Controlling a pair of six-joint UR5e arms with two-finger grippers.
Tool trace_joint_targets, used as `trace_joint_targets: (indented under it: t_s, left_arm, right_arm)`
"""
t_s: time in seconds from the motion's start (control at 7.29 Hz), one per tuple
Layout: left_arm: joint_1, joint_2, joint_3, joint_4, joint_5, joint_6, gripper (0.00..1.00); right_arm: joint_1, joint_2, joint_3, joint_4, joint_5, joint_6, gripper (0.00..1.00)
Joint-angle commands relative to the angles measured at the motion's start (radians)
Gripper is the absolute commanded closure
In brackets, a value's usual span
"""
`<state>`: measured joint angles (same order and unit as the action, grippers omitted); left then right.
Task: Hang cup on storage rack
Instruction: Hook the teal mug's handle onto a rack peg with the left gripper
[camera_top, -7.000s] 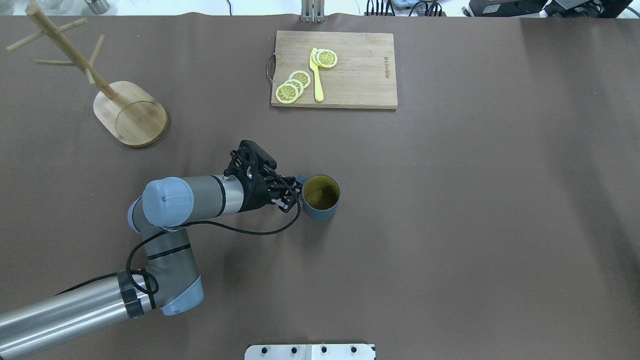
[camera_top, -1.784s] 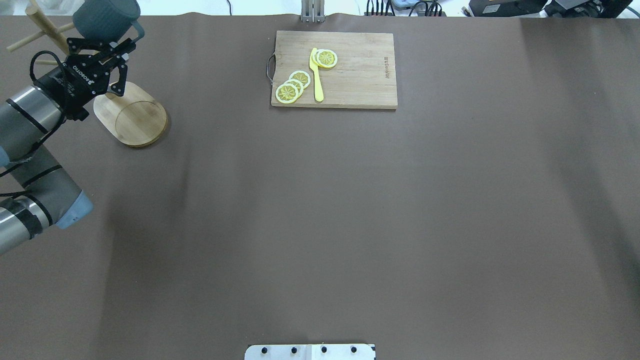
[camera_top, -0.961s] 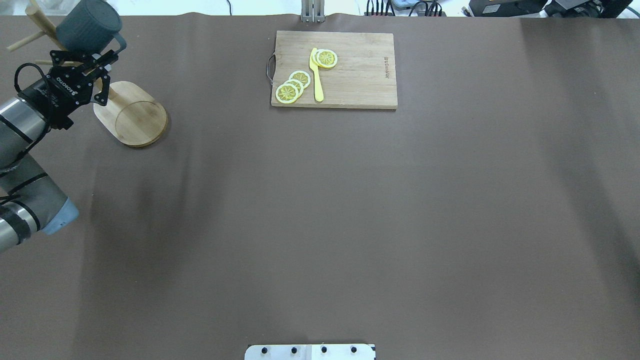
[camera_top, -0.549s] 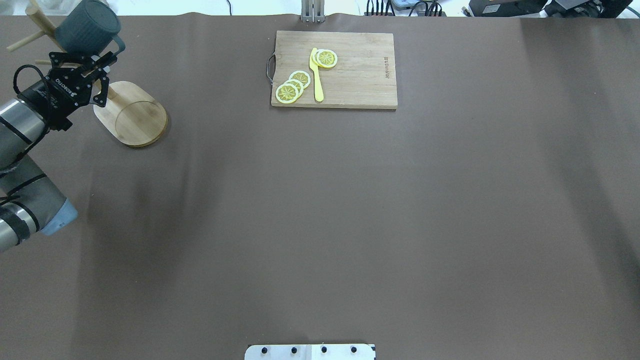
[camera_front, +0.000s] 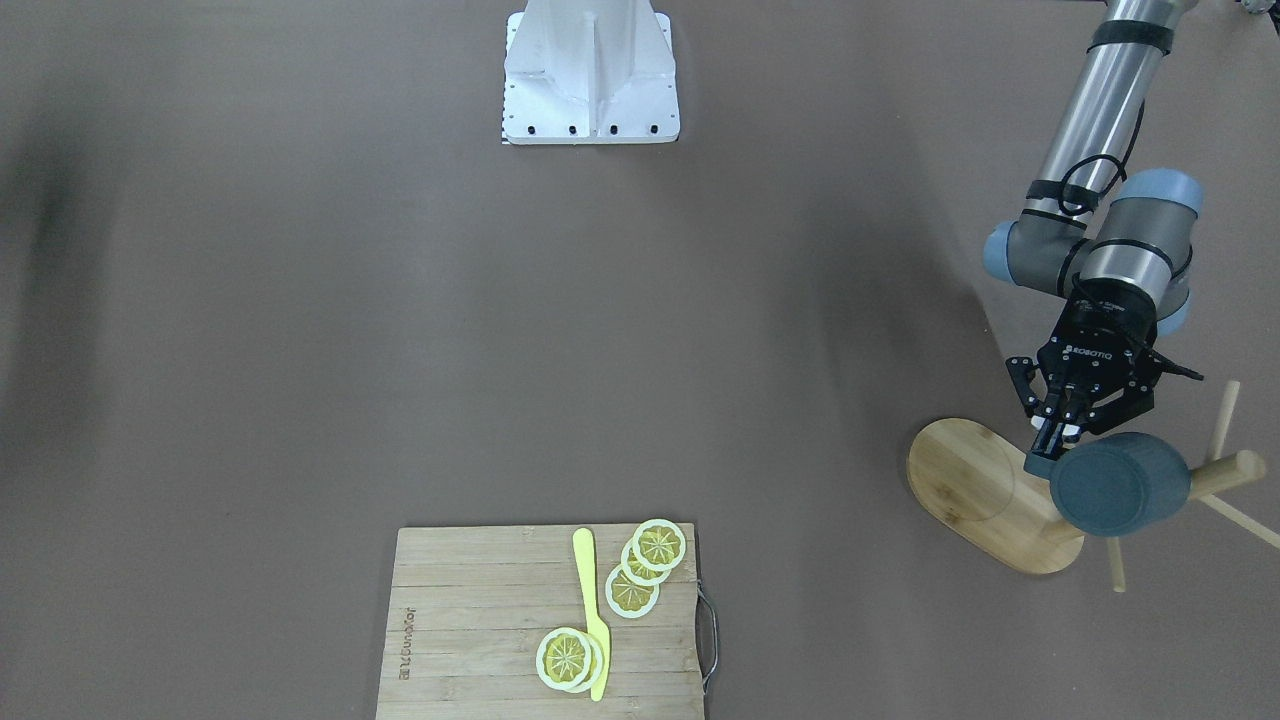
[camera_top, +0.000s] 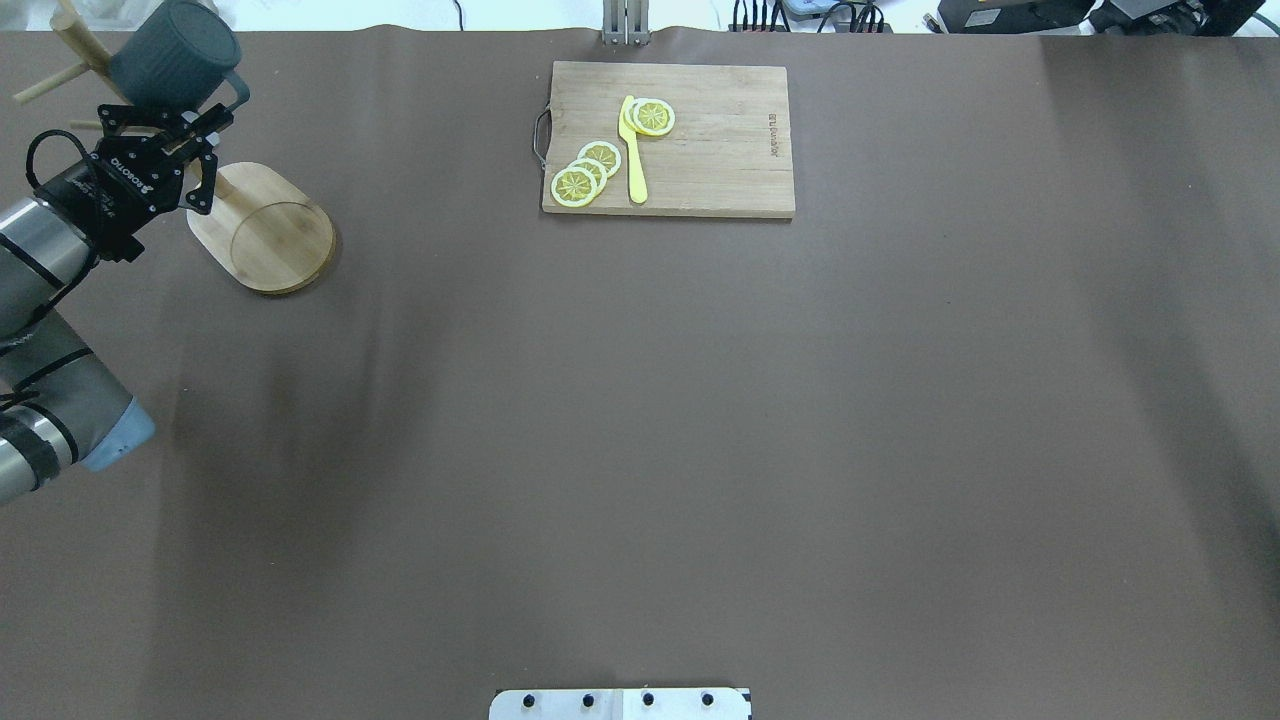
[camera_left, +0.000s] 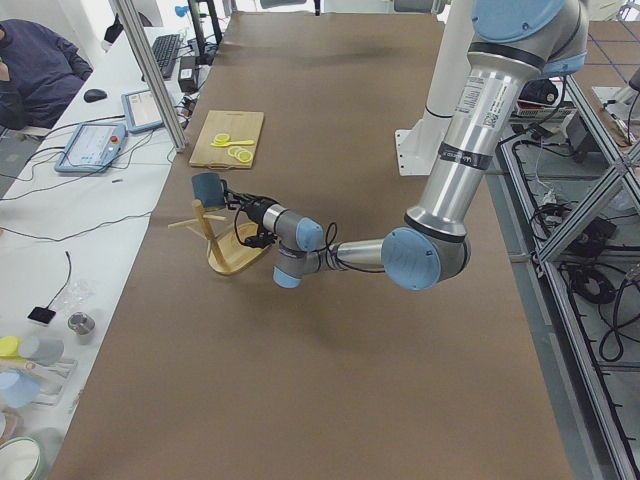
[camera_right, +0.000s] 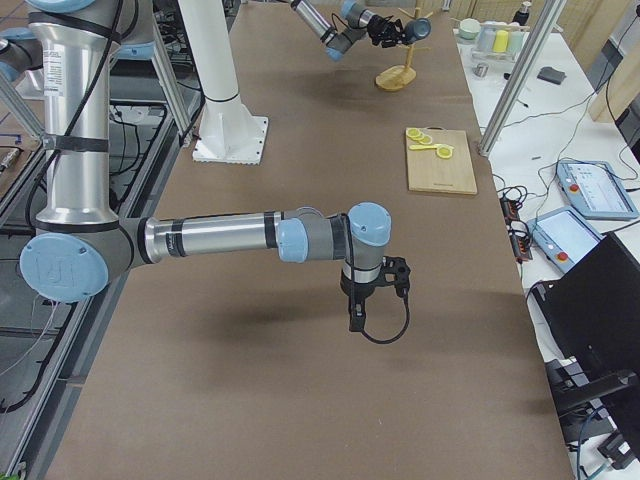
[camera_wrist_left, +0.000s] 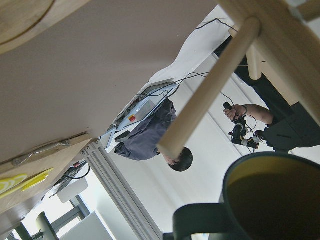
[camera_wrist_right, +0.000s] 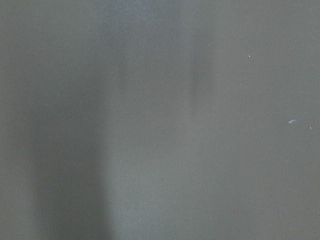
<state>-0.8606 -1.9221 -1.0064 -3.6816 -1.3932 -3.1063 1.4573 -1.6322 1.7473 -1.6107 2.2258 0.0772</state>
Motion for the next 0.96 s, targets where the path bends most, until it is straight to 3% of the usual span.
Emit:
trace_joint_targets:
  t_s: [0.0, 0.14, 0.27, 0.82]
  left_arm:
    - [0.0, 0.0, 0.0, 0.0, -0.001, 0.002, 0.57]
    - [0.0, 0.0, 0.0, 0.0, -0.001, 0.002, 0.14]
    - [0.0, 0.0, -0.001, -0.002, -0.001, 0.002, 0.01]
    - [0.0, 0.0, -0.014, -0.023, -0.003, 0.006, 0.01]
  right_arm:
    - [0.0, 0.0, -0.002, 0.0, 0.0, -0.001, 0.0]
    - [0.0, 0.0, -0.002, 0.0, 0.0, -0.001, 0.0]
    - [0.0, 0.0, -0.003, 0.0, 0.0, 0.001, 0.0]
    - [0.0, 0.0, -0.003, 0.0, 0.0, 0.001, 0.0]
